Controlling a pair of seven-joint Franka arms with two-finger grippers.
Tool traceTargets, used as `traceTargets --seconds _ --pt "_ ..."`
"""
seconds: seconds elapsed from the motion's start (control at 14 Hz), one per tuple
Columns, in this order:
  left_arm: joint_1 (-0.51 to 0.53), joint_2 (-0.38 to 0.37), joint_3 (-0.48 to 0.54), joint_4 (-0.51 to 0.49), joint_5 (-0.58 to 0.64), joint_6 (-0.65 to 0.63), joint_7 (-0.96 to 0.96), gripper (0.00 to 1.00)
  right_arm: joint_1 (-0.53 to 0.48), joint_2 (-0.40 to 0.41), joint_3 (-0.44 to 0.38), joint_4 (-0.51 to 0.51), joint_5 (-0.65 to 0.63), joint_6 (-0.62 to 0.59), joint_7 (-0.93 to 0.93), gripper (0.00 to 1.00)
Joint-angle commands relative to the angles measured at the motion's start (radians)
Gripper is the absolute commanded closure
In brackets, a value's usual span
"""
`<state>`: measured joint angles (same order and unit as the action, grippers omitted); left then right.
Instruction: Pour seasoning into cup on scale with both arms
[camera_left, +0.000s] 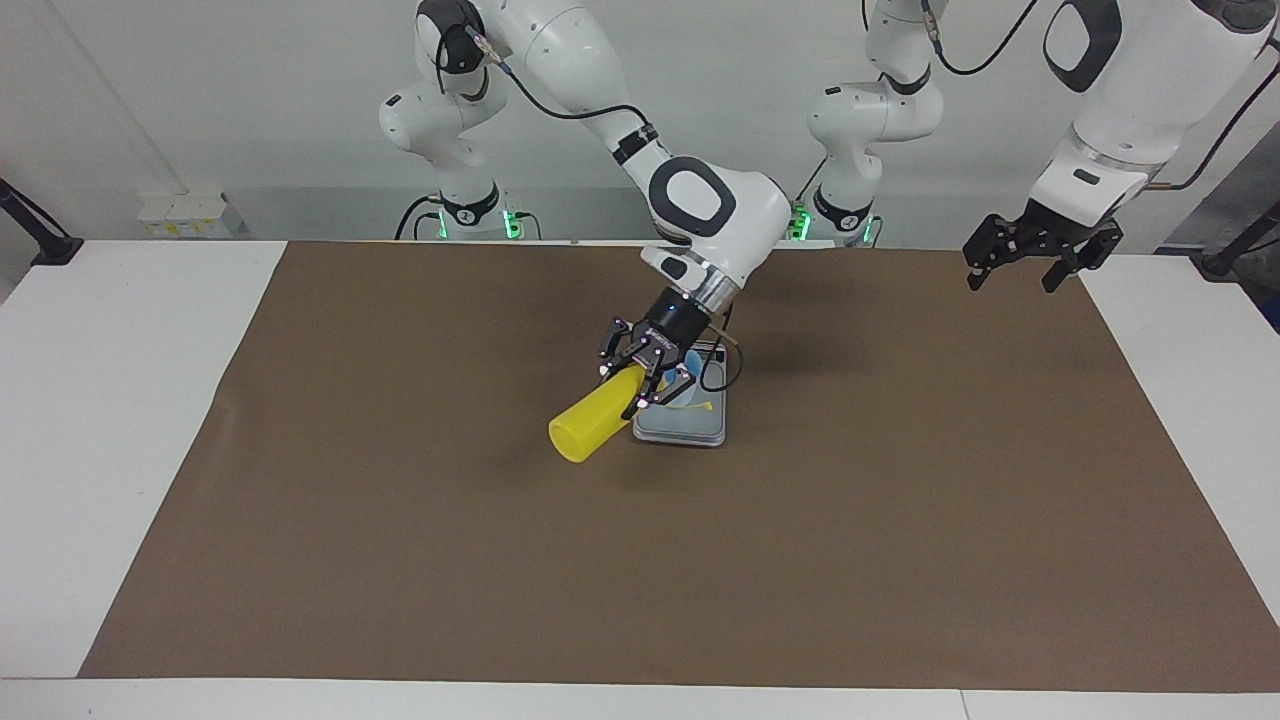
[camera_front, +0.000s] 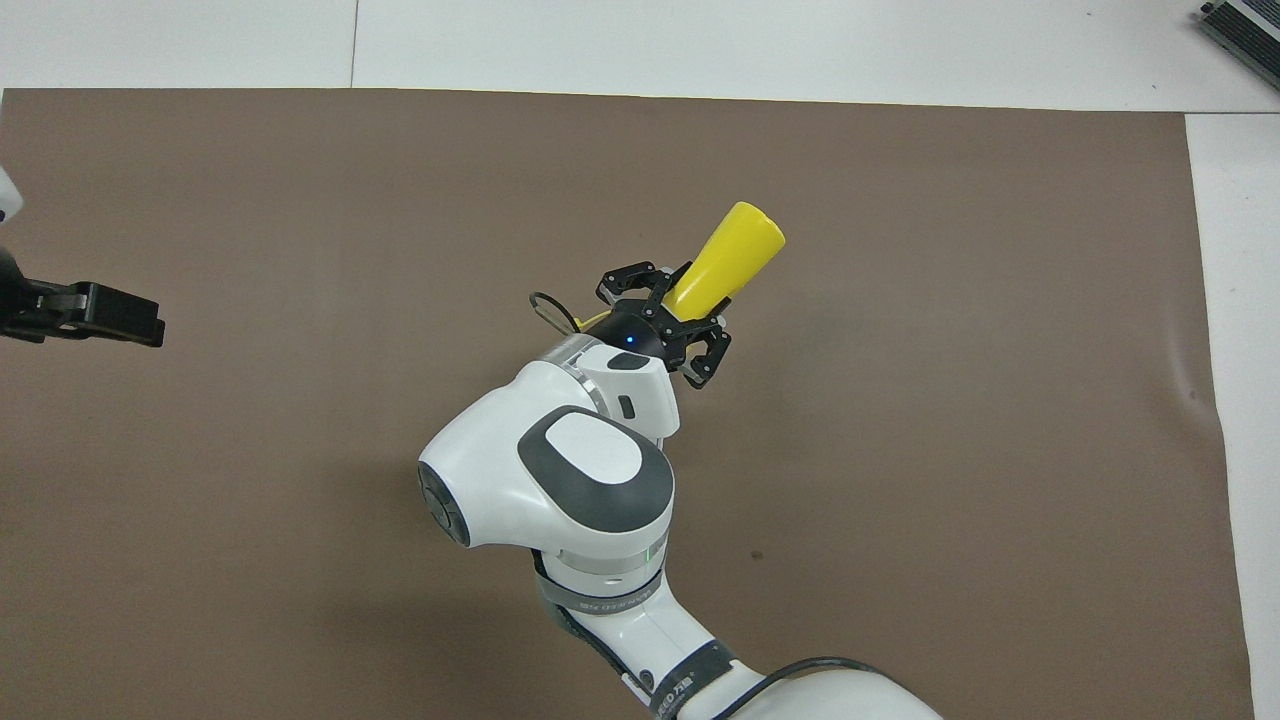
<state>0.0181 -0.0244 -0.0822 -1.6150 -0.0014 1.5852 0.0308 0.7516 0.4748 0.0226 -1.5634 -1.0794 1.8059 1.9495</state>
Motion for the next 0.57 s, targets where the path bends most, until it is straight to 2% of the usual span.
traceTargets --seconds 0.0,0.5 --pt "0.002 -0.026 0.004 -0.026 -0.011 -0.002 0.005 0.00 0.006 -0.001 -0.001 -0.014 -0.057 -0.010 0.028 1.00" --pt "0.002 -0.026 0.004 -0.026 -0.011 -0.002 0.005 0.00 0.015 0.028 0.000 -0.035 -0.086 -0.019 0.134 1.00"
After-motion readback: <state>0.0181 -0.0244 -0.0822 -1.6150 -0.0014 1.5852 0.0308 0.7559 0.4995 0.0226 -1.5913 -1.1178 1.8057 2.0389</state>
